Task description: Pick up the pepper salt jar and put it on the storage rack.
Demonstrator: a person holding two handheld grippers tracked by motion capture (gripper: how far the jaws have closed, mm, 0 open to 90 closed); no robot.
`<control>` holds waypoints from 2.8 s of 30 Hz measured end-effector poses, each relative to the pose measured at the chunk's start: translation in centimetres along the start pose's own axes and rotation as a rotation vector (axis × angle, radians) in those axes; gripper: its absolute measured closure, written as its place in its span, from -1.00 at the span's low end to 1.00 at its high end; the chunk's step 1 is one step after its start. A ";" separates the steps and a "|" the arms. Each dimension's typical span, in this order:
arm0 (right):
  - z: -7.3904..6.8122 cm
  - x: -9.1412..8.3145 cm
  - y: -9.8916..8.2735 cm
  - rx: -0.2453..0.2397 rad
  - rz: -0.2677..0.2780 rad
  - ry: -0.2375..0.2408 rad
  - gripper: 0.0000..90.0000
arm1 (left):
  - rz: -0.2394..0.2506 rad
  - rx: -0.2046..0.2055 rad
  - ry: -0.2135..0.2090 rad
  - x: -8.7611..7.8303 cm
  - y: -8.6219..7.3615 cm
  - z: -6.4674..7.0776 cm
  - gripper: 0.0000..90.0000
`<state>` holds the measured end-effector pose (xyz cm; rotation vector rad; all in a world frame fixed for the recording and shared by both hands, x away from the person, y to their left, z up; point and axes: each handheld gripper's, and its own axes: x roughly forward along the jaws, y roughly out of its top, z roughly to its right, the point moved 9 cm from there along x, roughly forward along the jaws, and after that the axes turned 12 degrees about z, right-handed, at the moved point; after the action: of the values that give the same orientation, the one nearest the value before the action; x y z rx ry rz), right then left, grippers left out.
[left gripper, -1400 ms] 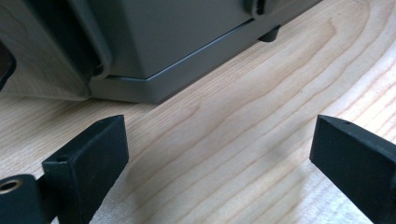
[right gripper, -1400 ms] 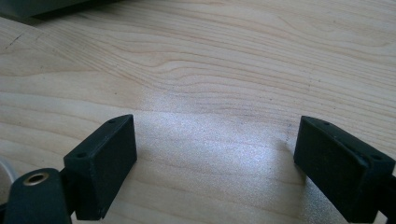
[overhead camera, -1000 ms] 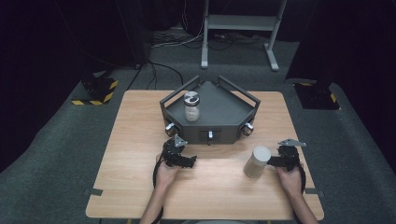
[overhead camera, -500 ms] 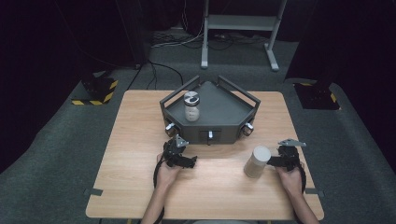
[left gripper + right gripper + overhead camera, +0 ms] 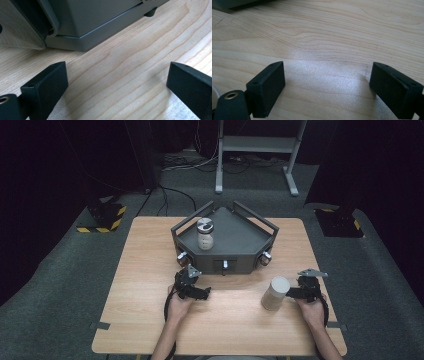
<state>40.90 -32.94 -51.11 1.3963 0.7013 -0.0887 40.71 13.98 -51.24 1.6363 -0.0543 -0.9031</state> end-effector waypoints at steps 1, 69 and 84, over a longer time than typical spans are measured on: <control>0.0 0.0 0.0 0.000 0.000 0.000 -0.73 | 0.002 -0.002 -0.001 0.0 0.0 0.0 -0.92; -0.3 -6.7 -2.1 -0.041 0.017 0.152 -0.83 | -0.004 0.017 0.007 0.0 0.0 0.2 -0.90; -1.8 -8.0 -2.1 -0.070 0.046 0.268 -0.83 | -0.004 0.016 0.008 0.0 0.0 0.2 -0.90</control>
<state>32.88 -34.44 -48.99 1.3700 0.8851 0.1609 40.61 13.84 -51.24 1.6554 -0.0537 -0.9013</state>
